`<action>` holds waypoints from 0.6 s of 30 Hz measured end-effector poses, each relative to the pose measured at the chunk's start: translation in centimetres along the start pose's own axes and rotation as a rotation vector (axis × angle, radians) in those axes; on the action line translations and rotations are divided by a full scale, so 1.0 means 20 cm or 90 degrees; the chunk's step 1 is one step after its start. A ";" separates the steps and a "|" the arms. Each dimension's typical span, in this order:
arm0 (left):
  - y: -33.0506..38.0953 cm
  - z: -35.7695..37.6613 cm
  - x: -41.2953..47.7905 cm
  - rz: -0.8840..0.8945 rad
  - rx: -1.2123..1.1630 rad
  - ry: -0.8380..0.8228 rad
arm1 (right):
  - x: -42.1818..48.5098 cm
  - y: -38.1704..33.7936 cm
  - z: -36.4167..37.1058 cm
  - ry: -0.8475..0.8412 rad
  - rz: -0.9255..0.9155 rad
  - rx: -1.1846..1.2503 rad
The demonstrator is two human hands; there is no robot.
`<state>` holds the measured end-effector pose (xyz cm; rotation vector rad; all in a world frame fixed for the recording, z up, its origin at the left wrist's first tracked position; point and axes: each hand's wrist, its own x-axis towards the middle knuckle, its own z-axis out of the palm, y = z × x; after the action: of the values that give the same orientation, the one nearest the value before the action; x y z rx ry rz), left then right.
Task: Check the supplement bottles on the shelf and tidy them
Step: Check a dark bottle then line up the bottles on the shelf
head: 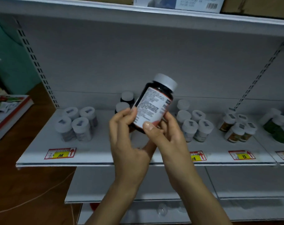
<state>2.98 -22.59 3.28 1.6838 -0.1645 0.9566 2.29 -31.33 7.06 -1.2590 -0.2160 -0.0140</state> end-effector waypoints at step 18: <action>-0.01 -0.02 -0.02 -0.181 -0.128 -0.218 | 0.21 0.08 -0.22 0.043 -0.150 -0.207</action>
<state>2.62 -22.25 2.79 1.6203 -0.2326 0.4227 7.31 -34.44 4.99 -1.5476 -0.3124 -0.3047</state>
